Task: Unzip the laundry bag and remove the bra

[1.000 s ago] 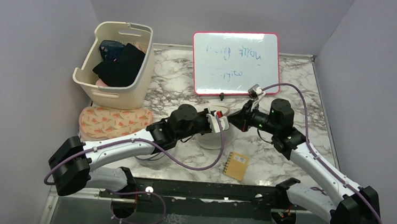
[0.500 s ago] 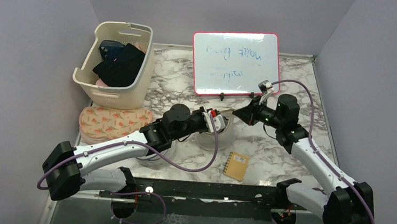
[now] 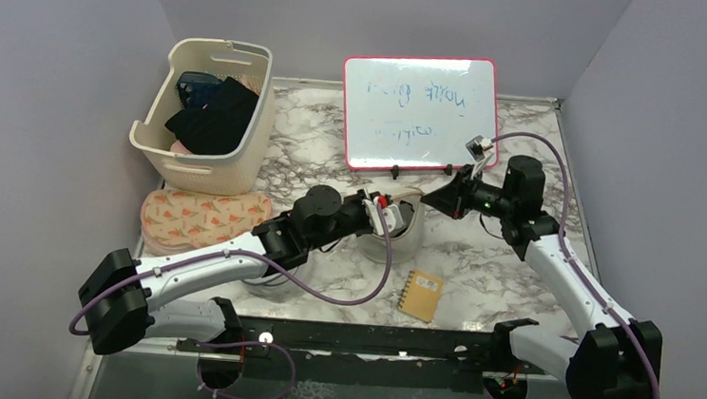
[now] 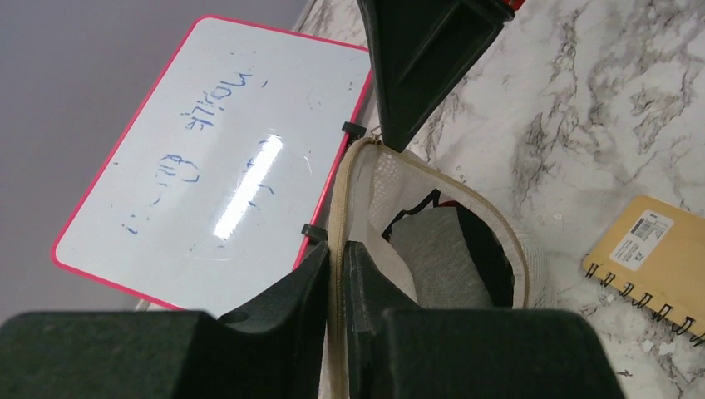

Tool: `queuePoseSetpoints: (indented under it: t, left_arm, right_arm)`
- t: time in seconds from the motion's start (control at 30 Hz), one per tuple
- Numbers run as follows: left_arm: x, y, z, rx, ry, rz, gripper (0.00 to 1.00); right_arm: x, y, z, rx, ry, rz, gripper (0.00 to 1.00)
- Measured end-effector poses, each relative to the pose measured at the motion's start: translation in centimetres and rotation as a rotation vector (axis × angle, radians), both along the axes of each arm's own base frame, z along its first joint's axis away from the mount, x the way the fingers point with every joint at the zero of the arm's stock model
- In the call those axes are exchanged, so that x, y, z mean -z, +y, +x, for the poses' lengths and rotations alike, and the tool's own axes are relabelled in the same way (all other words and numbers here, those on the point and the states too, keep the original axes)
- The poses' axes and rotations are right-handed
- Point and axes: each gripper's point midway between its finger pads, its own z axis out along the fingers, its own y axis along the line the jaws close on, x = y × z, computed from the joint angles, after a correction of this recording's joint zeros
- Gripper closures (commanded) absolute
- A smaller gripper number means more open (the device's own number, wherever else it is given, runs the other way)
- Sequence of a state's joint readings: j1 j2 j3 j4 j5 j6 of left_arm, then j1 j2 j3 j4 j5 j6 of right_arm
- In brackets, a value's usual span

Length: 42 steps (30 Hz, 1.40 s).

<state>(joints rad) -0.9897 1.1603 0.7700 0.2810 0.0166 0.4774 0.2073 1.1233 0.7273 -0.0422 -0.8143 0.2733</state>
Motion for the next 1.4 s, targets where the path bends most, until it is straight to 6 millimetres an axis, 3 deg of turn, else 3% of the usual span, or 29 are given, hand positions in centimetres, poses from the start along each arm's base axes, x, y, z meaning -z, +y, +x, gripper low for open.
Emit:
queuePoseSetpoints:
  t: [0.2, 0.53, 0.7, 0.9, 1.07, 1.23, 1.4]
  left_arm:
    - [2.0, -0.1, 0.9, -0.035, 0.018, 0.052, 0.80]
    - [4.1, -0.3, 1.3, -0.049, 0.049, 0.104, 0.48]
    - [5.1, -0.4, 1.3, -0.047, 0.063, 0.129, 0.46]
    - [4.9, -0.5, 1.2, -0.043, 0.062, 0.128, 0.59]
    - [4.9, -0.6, 1.1, -0.043, 0.062, 0.128, 0.81]
    - [5.0, -0.6, 0.9, -0.035, 0.062, 0.134, 0.99]
    - [4.5, -0.6, 0.6, -0.031, 0.051, 0.129, 1.00]
  right_arm:
    - [0.0, 0.0, -1.4, -0.043, 0.002, -0.018, 0.99]
    - [-0.4, 1.4, -3.1, -0.117, 0.010, -0.003, 0.99]
    - [-0.6, 2.7, -4.2, -0.161, 0.022, 0.009, 0.99]
    - [-0.7, 4.2, -5.6, -0.216, 0.030, 0.012, 0.99]
    - [-0.5, 5.6, -6.8, -0.253, 0.036, 0.005, 0.99]
    - [-0.6, 5.8, -6.7, -0.247, 0.024, -0.001, 0.99]
    - [-1.2, 5.8, -6.0, -0.226, -0.003, -0.010, 0.99]
